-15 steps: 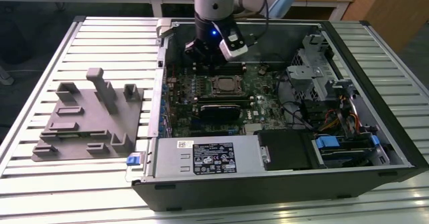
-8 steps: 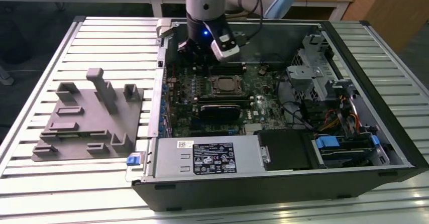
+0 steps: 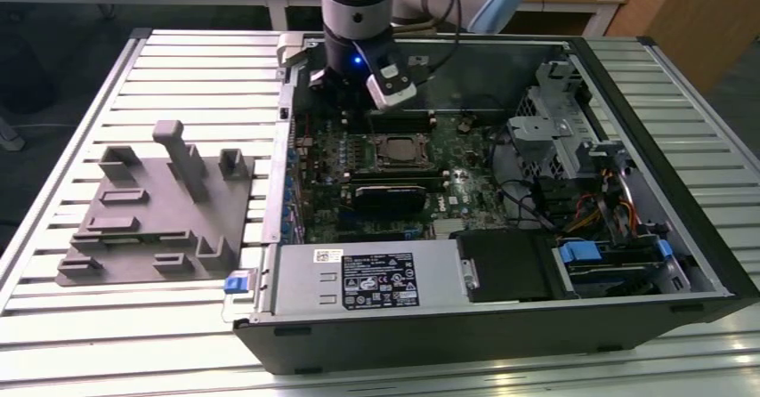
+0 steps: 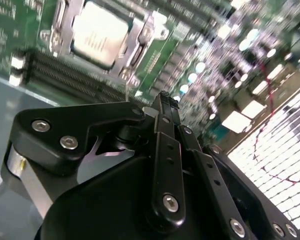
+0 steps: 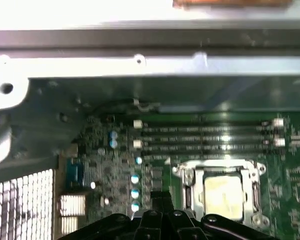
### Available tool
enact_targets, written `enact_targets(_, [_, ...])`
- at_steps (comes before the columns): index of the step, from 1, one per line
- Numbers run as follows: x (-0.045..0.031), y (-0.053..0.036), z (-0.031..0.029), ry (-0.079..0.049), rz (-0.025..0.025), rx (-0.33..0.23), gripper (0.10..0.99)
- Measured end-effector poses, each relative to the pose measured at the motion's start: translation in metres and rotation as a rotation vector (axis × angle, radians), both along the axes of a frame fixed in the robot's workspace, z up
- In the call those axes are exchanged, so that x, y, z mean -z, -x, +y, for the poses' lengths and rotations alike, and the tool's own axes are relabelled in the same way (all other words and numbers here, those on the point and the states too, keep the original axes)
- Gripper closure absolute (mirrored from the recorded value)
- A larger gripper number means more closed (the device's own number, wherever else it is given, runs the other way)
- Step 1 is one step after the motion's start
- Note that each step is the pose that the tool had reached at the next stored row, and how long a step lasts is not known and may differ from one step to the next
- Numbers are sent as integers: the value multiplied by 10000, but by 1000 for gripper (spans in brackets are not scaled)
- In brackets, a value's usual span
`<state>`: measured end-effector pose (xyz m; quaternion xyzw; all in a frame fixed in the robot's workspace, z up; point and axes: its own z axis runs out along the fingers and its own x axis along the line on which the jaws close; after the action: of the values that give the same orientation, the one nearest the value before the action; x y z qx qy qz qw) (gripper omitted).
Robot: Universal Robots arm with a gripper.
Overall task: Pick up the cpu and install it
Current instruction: 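Install the first cpu locking lever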
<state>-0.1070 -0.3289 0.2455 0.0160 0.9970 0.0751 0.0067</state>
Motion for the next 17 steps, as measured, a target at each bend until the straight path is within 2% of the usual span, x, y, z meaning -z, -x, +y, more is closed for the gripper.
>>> enact_targets(8, [4, 22, -5, -1450, 0, -36, 980])
enact_targets(9, [5, 23, -5, -1594, -2, -39, 980])
enact_targets(17, [6, -1, -5, -1639, -1, -38, 980])
